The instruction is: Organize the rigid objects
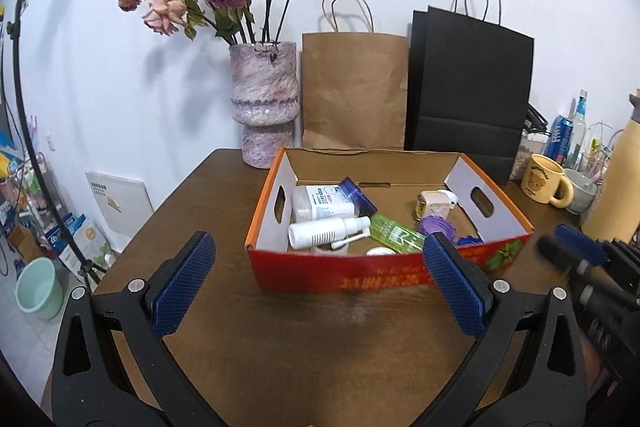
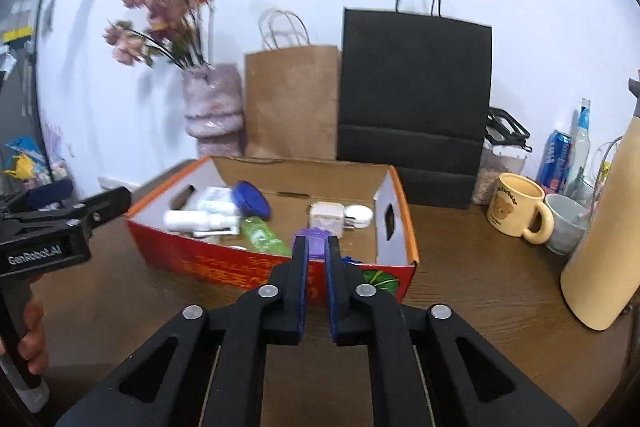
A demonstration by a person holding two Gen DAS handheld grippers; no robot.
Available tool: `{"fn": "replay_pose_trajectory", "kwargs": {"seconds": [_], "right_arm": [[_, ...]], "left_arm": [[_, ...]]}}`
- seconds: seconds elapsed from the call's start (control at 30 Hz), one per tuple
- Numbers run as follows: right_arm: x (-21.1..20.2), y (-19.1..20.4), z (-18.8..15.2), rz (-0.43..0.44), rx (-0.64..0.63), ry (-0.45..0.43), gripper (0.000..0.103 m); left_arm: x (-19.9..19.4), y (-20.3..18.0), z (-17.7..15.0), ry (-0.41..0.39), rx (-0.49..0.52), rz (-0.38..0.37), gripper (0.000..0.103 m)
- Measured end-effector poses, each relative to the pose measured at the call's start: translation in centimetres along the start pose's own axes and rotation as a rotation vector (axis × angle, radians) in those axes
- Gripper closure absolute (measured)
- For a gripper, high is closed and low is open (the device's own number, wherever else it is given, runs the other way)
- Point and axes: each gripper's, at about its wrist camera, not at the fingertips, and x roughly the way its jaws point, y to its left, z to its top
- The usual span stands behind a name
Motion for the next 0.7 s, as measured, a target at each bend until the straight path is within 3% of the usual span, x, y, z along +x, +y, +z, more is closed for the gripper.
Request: {"fn": "replay_pose_trajectory", "kwargs": {"seconds": [0.03,0.07,0.7], "right_arm": [[-0.4,0.1,-0.2,0.003,0.002,0.008,0.006],[-0.8,0.2,-0.6,0.005,0.004,0.001,0.0],[-11.2,1.8,-6.0,-0.018,0.013,-0.044,0.0]], "left_arm": [[-0.7,0.0,-0.2,-0.004,-0.001,-0.002,0.0],[-1.4,0.1,-0.4,-0.005,-0.002,-0.005,0.0],[-12.0,0.0,-5.8,-0.026,0.036,-0.071,0.0]]}}
